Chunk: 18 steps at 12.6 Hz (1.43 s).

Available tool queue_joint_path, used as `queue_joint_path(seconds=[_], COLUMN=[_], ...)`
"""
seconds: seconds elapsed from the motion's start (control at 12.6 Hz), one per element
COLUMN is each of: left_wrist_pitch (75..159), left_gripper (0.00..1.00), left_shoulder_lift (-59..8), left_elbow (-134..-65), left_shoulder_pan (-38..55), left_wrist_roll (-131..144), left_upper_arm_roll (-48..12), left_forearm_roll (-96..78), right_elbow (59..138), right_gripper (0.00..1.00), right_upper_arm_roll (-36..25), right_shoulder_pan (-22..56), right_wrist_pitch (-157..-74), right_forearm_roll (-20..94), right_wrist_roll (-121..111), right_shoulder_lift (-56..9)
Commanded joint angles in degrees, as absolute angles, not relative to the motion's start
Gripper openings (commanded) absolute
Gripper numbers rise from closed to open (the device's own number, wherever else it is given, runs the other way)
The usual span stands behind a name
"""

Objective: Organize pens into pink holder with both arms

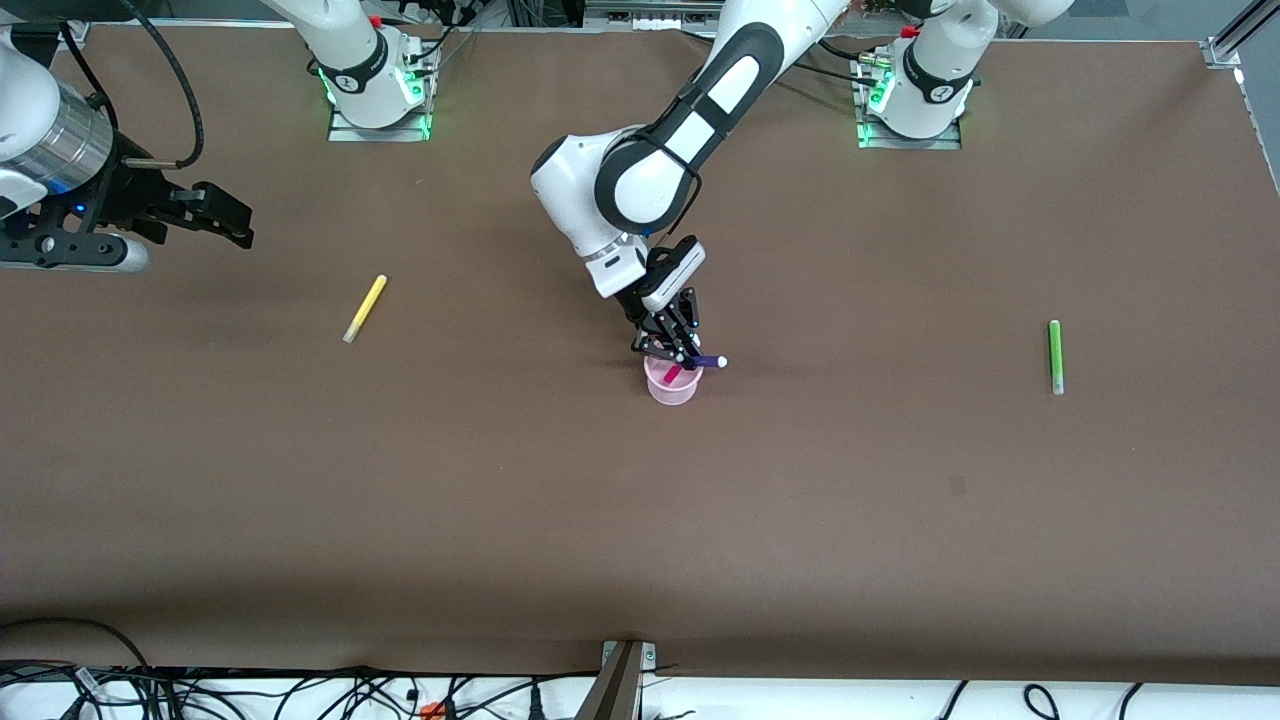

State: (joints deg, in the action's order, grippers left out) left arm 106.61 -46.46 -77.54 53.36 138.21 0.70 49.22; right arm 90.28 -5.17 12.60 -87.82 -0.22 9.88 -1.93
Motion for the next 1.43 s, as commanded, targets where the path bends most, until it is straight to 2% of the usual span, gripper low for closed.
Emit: queue_joint_path(seconds=[0.0,0.16,0.24,0.48,0.87,1.19,1.35], left_wrist_pitch=[104.77,103.54,103.10,101.34,101.16,95.99,91.26], left_gripper=[0.50,0.69,0.73,0.76,0.80,0.97,1.00], left_shoulder_lift=[-47.90,-47.81,-47.55,-43.97,-29.56,-21.90,-19.09], left_elbow=[-74.97,-73.83,-73.83,-72.25,-72.86,-74.27,-74.35], left_shoulder_pan=[54.49,54.49,54.49,51.17,38.43,28.24,22.44], left_wrist_roll=[138.52,138.43,137.99,132.57,103.15,79.79,65.28], left_upper_arm_roll=[2.19,2.20,2.20,2.11,1.67,1.58,1.58], left_forearm_roll=[50.80,50.80,50.63,46.26,23.67,12.69,7.15], right_elbow=[88.68,88.68,88.68,88.68,88.68,88.68,88.68], right_gripper=[1.00,1.00,1.00,1.00,1.00,1.00,1.00], right_upper_arm_roll=[-5.45,-5.54,-5.54,-5.54,-5.36,-5.36,-5.36], right_shoulder_pan=[12.74,12.66,12.66,12.66,12.83,12.83,12.83], right_wrist_pitch=[-86.92,-86.92,-86.92,-87.01,-86.84,-86.84,-86.84], right_forearm_roll=[0.88,0.88,0.88,0.88,0.88,0.88,0.88], right_wrist_roll=[9.75,9.67,9.67,9.67,9.76,9.76,9.67], right_shoulder_lift=[-2.55,-2.55,-2.55,-2.55,-2.37,-2.29,-2.29])
